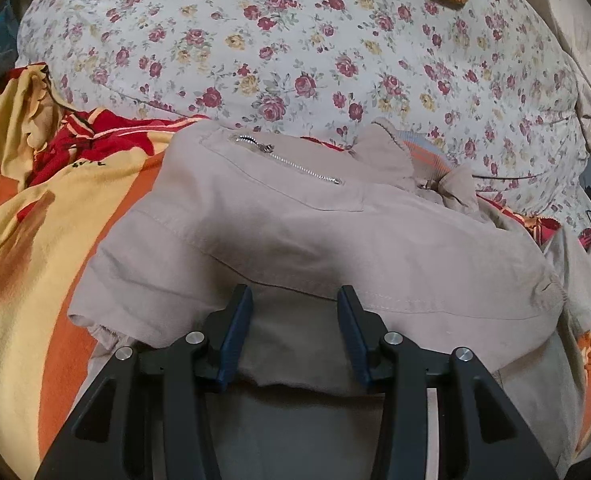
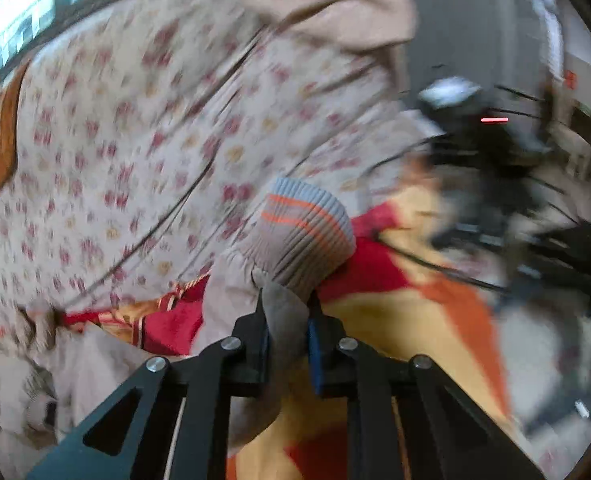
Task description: Fold large clothes
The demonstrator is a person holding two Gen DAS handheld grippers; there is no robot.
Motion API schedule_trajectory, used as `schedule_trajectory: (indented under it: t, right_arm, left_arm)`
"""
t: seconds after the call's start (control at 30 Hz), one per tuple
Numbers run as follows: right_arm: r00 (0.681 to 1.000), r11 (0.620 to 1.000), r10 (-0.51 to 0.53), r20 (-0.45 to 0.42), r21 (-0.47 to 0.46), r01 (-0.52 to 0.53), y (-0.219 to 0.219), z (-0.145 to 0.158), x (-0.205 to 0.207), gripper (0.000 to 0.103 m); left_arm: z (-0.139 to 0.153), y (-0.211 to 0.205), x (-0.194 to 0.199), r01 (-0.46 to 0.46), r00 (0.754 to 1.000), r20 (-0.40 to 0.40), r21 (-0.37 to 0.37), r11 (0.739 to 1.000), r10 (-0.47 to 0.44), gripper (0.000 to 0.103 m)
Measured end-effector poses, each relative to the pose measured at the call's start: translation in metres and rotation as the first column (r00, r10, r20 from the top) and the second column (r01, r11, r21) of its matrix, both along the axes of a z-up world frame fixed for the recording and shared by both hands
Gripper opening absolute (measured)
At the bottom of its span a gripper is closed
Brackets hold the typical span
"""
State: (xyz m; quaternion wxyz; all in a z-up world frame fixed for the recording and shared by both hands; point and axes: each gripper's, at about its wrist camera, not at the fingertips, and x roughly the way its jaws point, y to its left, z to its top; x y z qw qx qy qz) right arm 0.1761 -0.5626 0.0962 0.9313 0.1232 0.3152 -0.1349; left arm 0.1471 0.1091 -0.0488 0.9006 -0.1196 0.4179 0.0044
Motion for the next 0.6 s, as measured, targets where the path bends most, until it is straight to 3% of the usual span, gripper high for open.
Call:
schedule_trajectory:
  t: [0.13,0.27,0.4,0.6]
  right_arm:
    - [0.993,0.997,-0.079,0.092,0.02,0.078,0.019,0.028,-0.06,0.015]
    - [0.982,0.999,-0.014,0.187,0.054,0.004,0.07,0.043,-0.084,0.015]
    - [0.962,0.983,0.129,0.24,0.096,-0.155,0.148,0.037,-0.074,0.015]
    - [0.928,0.926,0.328,0.175,0.136,-0.353,0.281,-0.009,-0.027,0.015]
  left_arm:
    - [0.014,0.003,-0.013,-0.012,0.999,0.04,-0.012,1.0,0.013,0.032]
    - [0.032,0.014,-0.025,-0.053,0.993,0.104,-0.021,0.998,0.055,0.032]
    - [0.04,0.031,-0.028,-0.104,0.986,0.132,-0.015,0.994,0.105,0.032]
    - [0.047,0.061,-0.026,-0.18,0.971,0.146,-0.059,0.982,0.187,0.032]
